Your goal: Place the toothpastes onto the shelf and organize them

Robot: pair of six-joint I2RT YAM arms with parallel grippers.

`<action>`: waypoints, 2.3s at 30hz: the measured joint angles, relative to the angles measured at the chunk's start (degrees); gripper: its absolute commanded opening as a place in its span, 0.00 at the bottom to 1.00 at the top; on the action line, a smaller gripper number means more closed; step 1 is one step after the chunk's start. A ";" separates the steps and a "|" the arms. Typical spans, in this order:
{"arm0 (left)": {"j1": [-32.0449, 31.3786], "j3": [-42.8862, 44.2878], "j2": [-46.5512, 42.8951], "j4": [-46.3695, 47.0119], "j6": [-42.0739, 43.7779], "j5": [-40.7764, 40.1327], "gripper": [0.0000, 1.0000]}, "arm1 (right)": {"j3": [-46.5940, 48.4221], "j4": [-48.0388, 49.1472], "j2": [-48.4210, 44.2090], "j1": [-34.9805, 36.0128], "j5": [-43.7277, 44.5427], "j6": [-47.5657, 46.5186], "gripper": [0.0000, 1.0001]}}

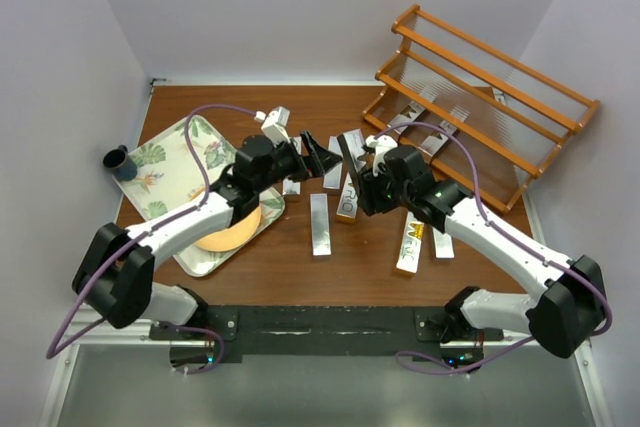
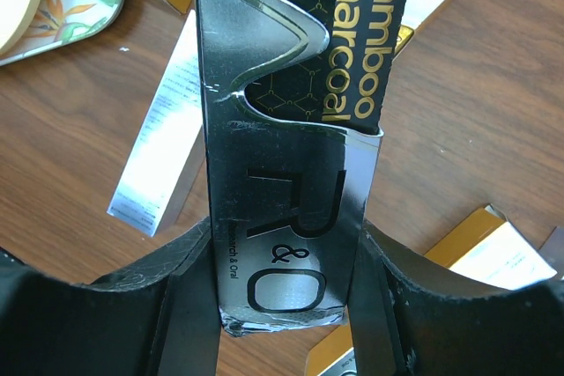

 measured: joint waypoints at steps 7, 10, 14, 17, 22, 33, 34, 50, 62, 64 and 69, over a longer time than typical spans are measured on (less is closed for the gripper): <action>-4.24 -0.02 3.63 9.64 -4.04 -3.74 0.93 | -0.42 1.57 0.46 0.22 -0.48 1.95 0.36; -5.84 -0.04 5.51 11.85 -5.01 -4.61 0.89 | -0.83 3.08 0.87 0.50 -1.27 3.13 0.36; -7.28 -0.04 8.22 13.05 -5.84 -5.55 0.82 | -1.81 4.44 0.87 0.83 -1.57 4.70 0.36; -7.91 -0.04 9.44 13.07 -6.16 -6.21 0.75 | -2.27 5.14 0.87 0.85 -1.70 5.77 0.36; -8.74 -0.07 10.62 13.57 -6.80 -6.97 0.56 | -2.84 6.71 0.85 0.85 -1.70 7.13 0.37; -9.70 -0.48 11.34 15.52 -6.95 -7.13 0.31 | -5.09 9.46 -0.94 0.85 -1.49 9.01 0.74; -9.73 -0.66 11.34 15.56 -6.93 -6.91 0.31 | -5.57 10.03 -1.60 0.85 -1.49 9.09 0.78; -4.13 -3.85 10.71 21.79 -8.22 3.67 0.31 | -13.31 14.97 -14.29 0.85 -1.25 9.62 0.90; 2.80 10.45 10.27 -6.05 13.16 24.61 0.35 | -4.48 4.00 -14.97 0.85 -6.80 3.58 0.91; 2.78 13.97 10.05 -13.81 19.08 26.77 0.35 | -2.12 1.84 -15.02 0.85 -7.41 2.01 0.92; 2.69 17.62 10.03 -27.93 30.32 30.91 0.35 | 2.64 -2.99 -15.04 0.85 -6.58 -1.60 0.92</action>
